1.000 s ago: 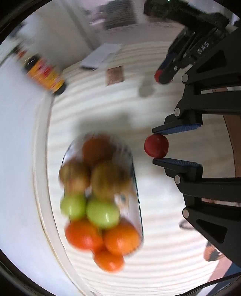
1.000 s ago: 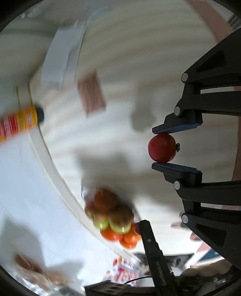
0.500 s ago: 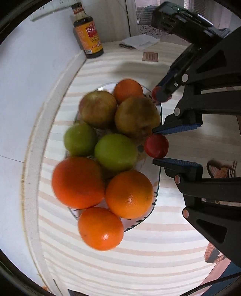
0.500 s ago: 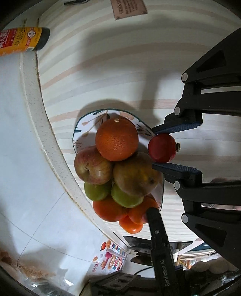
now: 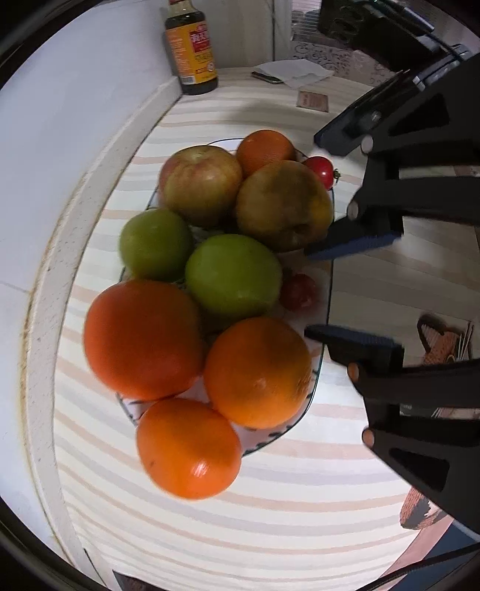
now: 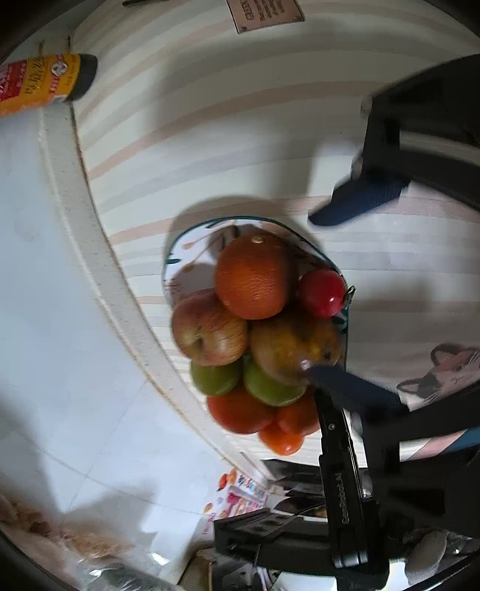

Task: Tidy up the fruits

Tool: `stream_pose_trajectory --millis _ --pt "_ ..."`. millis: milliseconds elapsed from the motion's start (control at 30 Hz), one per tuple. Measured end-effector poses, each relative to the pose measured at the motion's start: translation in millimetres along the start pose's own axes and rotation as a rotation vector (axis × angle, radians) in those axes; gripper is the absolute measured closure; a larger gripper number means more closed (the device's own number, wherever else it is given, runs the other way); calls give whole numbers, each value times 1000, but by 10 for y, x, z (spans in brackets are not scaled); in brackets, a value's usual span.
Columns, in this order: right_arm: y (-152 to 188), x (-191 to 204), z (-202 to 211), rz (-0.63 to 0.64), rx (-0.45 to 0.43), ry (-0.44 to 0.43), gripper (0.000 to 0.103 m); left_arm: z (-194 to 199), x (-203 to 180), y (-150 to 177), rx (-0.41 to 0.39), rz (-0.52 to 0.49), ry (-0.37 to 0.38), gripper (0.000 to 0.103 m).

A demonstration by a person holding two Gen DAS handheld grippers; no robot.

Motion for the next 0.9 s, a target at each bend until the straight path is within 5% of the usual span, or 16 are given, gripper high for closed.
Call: stream_pose_trajectory --millis 67,133,233,500,900 --pt "-6 32 67 3 -13 -2 19 71 11 7 -16 3 3 53" --pt "7 46 138 1 -16 30 11 175 9 31 -52 -12 -24 29" --pt "61 31 227 18 0 181 6 307 21 107 -95 -37 -82 12" --pt "205 93 527 65 -2 378 4 622 140 361 -222 -77 -240 6" --pt "763 740 1370 132 -138 448 4 1395 229 1205 -424 -128 -299 6"
Point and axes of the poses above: each gripper's, at about its wrist camera, not at the fingertips, and z roughly against the way its jaws point, x to its left, y to its underside, the point moved 8 cm from there along -z, roughly the way its jaws point, and after that the axes turned 12 degrees about x, right-handed, at the moved point
